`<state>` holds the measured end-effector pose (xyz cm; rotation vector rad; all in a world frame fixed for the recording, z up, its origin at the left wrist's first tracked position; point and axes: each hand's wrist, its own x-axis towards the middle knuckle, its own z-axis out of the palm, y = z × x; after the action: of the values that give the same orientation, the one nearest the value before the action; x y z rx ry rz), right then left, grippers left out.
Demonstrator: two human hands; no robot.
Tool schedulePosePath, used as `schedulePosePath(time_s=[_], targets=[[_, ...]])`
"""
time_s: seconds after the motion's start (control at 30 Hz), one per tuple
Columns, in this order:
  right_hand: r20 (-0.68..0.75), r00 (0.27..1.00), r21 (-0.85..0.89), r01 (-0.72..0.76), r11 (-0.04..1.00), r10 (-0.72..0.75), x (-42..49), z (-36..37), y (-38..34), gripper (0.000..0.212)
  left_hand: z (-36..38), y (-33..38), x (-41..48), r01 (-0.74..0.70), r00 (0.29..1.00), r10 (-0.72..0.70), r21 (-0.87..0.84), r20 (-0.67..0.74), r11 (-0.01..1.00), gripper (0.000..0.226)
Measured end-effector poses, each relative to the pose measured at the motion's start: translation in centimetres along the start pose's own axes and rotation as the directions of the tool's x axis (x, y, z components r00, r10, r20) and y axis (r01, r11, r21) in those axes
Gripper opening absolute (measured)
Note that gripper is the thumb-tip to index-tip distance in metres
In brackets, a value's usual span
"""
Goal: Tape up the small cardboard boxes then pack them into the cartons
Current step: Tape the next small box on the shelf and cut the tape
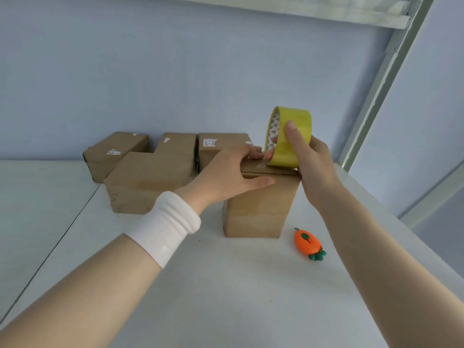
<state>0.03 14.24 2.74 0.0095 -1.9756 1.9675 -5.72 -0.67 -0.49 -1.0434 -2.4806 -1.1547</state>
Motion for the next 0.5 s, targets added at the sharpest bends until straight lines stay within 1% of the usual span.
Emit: schedulePosePath(time_s=[0.07, 0.13, 0.17, 0.23, 0.33, 0.43, 0.5], targets=[[0.016, 0.999, -0.020, 0.038, 0.999, -0.038, -0.4, 0.2, 0.2, 0.032, 0.4, -0.1, -0.2, 0.007, 1.000, -0.008, -0.015, -0.030, 1.000, 0.039], [0.058, 0.996, -0.027, 0.076, 0.997, -0.075, -1.1, 0.1, 0.3, 0.031, 0.4, -0.3, -0.3, -0.016, 0.999, 0.017, 0.007, -0.043, 1.000, 0.040], [0.057, 0.994, -0.020, 0.094, 0.995, -0.092, -1.5, 0.0, 0.1, 0.030, 0.4, -0.3, -0.4, -0.031, 0.998, 0.032, 0.022, -0.045, 0.999, 0.042], [0.001, 0.992, -0.001, 0.124, 0.992, -0.124, -2.3, -0.3, -0.5, 0.029, 0.4, -0.3, -0.6, -0.040, 0.998, 0.041, 0.029, -0.038, 0.999, 0.043], [-0.079, 0.979, -0.053, 0.187, 0.981, -0.190, -4.2, -0.3, -1.4, 0.026, 0.2, -0.3, -0.7, -0.006, 1.000, 0.006, -0.009, -0.015, 1.000, 0.047], [-0.130, 0.974, -0.101, 0.173, 0.980, -0.186, -7.2, -0.5, -1.3, 0.032, 0.0, -0.3, -0.7, 0.001, 1.000, -0.001, 0.002, 0.002, 1.000, 0.056], [-0.148, 0.981, -0.073, 0.112, 0.991, -0.122, -9.3, -0.7, -0.4, 0.036, -0.1, -0.2, -0.6, -0.010, 0.999, 0.009, 0.021, 0.032, 1.000, 0.066]])
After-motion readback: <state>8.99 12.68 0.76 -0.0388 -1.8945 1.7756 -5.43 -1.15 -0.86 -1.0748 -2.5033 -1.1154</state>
